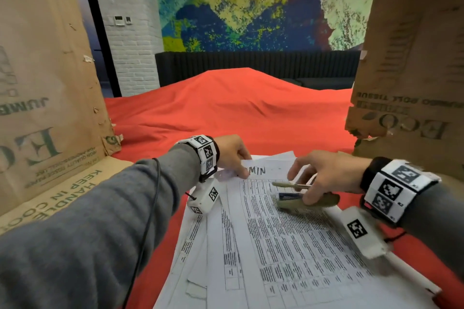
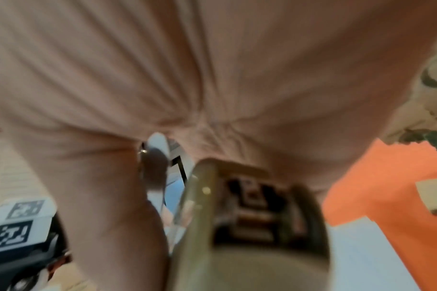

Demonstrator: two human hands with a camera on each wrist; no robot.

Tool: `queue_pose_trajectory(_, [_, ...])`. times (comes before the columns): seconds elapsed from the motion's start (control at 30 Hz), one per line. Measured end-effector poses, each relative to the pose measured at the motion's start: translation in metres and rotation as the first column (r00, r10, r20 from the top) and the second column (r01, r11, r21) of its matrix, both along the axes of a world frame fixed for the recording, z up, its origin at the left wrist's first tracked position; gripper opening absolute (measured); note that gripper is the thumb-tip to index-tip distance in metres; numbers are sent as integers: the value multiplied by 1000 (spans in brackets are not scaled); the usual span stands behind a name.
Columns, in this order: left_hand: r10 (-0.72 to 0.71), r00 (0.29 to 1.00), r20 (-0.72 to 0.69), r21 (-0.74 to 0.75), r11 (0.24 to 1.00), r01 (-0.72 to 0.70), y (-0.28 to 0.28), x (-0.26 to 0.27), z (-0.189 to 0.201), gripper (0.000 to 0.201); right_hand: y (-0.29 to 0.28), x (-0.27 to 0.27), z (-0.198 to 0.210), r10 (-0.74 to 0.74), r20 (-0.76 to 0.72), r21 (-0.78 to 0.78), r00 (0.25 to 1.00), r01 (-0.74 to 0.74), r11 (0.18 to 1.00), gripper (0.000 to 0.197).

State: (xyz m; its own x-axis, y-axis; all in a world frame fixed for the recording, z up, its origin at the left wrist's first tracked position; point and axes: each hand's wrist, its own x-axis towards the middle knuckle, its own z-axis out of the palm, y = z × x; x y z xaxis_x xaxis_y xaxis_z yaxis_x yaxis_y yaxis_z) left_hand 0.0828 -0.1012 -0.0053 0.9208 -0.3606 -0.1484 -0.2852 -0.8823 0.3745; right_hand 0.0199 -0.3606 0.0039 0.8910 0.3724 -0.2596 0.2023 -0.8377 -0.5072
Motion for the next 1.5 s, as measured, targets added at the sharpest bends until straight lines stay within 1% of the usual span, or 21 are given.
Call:
queue_pose_trajectory(0.1, [12,1000,11,-42,999,-11,5,-8,-8,18,-5,-4,13,6,79,35,997,-9,999,22])
queue_pose_trajectory(0.2, [-24,999,-22,-103,994,22,5,-16,-15,17,-9,-7,23,16,97,27,995,-19,999,16])
queue_pose_trajectory(0.3, [-102,990,-101,-61,993,96,-2,-23,-20,18,-1,-12,28,63,24,-99,998,-61,993,20])
queue_pose_trajectory(0.37, [-126,986,-110,-50,991,121,-11,-26,-20,17,7,-13,27,62,34,-172,998,-55,983,33])
queue_pose_trajectory(0.43, [-118,988,-98,-22,993,117,-18,-28,-17,13,12,-11,24,25,95,-149,995,-10,989,55])
queue_pose_trajectory(0.47, [-108,990,-92,2,994,109,-20,-28,-16,12,14,-9,21,-2,137,-118,991,18,993,59])
queue_pose_trajectory(0.53, [-89,992,-93,48,994,94,-22,-27,-16,20,19,-8,15,-40,214,-84,976,59,995,48])
queue_pose_trajectory(0.6, [-74,995,-71,75,994,79,-23,-27,-21,20,20,-8,12,-51,263,-94,963,78,993,33])
queue_pose_trajectory(0.67, [-50,998,-44,99,994,55,-24,-26,-26,15,18,-10,19,-8,230,-170,973,48,984,22])
queue_pose_trajectory(0.73, [-31,999,-40,126,991,36,-23,-24,-29,21,15,-14,33,54,129,-307,990,-12,952,16])
queue_pose_trajectory(0.8, [-9,999,-41,155,988,15,-23,-21,-31,35,18,-17,42,78,38,-415,996,-55,908,19])
queue_pose_trajectory(0.87, [-1,1000,-19,174,985,4,-23,-21,-33,43,26,-15,40,83,78,-419,993,-43,907,35])
queue_pose_trajectory(0.93, [-14,1000,-21,161,987,17,-21,-23,-31,31,36,-10,28,41,202,-318,979,26,948,53])
queue_pose_trajectory(0.97, [-24,999,-32,144,989,29,-20,-25,-29,23,40,-7,20,17,239,-258,971,47,965,59])
queue_pose_trajectory(1.0, [-34,998,-45,128,991,40,-18,-27,-27,21,44,-5,11,16,242,-231,970,41,972,60])
queue_pose_trajectory(1.1, [-40,996,-76,142,988,51,-5,-31,-20,41,55,-4,-16,97,190,-292,977,-38,956,45])
queue_pose_trajectory(1.17, [-15,995,-97,153,988,29,6,-33,-18,47,59,-6,-24,122,205,-337,971,-47,940,34])
queue_pose_trajectory(1.23, [-1,993,-115,112,994,14,14,-34,-18,46,62,-7,-25,145,191,-395,971,-59,917,32])
queue_pose_trajectory(1.37, [-40,998,-53,49,998,43,5,-35,-23,45,65,-8,-16,123,117,-442,985,-59,895,33])
queue_pose_trajectory(1.43, [-69,997,-29,34,997,70,-5,-37,-24,45,66,-5,-11,99,152,-440,983,-22,898,31])
queue_pose_trajectory(1.5, [-93,995,27,93,992,90,-14,-40,-23,47,65,-2,-7,91,184,-475,979,8,880,30])
